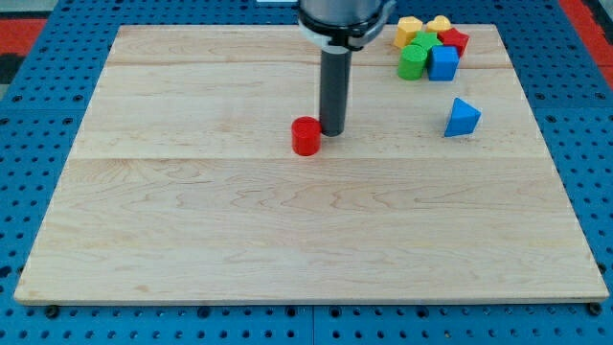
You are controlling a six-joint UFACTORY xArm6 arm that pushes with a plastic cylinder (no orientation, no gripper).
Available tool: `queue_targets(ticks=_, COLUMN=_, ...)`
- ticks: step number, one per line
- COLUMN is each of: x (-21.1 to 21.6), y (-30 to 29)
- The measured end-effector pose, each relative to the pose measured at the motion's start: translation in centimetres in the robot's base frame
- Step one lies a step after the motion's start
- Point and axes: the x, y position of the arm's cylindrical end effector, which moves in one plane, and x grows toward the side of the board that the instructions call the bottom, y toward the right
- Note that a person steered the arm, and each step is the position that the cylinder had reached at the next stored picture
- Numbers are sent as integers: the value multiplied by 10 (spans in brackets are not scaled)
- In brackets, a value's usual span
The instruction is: Push red circle to the center left
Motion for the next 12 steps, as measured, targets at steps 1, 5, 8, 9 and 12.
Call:
queue_targets(ticks=1, x=14, y=-2)
queue_targets(ticks=5, x=0, y=-91)
queue_targets(ticks=8, x=26, y=-126)
queue_targets(ticks=9, x=17, y=-134)
queue_targets(ticks=12, x=8, y=-185)
